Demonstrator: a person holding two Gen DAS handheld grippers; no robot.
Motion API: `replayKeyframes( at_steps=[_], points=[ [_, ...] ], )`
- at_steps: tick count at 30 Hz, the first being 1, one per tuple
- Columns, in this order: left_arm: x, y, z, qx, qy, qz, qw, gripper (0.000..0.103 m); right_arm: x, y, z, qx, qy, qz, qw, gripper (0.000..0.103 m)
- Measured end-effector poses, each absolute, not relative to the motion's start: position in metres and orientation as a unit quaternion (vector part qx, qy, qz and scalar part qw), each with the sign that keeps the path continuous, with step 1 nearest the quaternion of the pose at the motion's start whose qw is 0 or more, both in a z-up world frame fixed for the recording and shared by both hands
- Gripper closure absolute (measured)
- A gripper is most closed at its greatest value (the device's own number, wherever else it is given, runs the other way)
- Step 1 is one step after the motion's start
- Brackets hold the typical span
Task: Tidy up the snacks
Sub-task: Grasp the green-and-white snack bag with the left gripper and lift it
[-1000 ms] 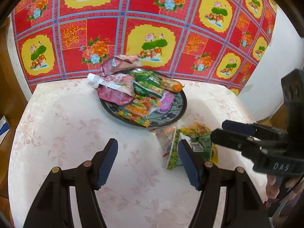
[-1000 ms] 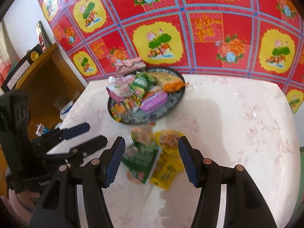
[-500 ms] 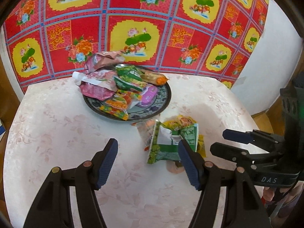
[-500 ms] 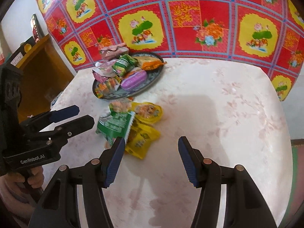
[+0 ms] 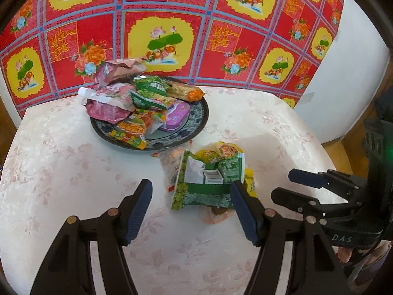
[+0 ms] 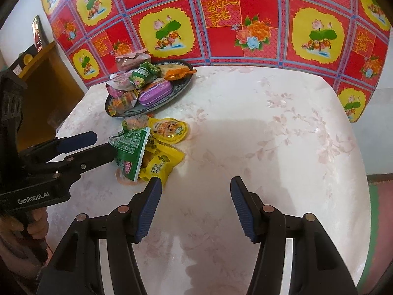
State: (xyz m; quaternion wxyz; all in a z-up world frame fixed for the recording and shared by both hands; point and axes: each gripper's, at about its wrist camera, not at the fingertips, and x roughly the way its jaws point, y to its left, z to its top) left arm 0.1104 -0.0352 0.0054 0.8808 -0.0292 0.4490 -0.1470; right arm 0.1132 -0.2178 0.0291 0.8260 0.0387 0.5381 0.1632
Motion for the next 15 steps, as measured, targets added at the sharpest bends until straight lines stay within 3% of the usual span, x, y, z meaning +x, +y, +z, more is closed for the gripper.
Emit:
replayKeyframes(
  at_steps=[15],
  points=[
    [0.116, -0.065, -0.008, -0.002, 0.463, -0.150, 0.873, 0.034, 0.106, -0.228, 0.025, 0.067, 0.536, 0.165, 0.825, 0.043]
  ],
)
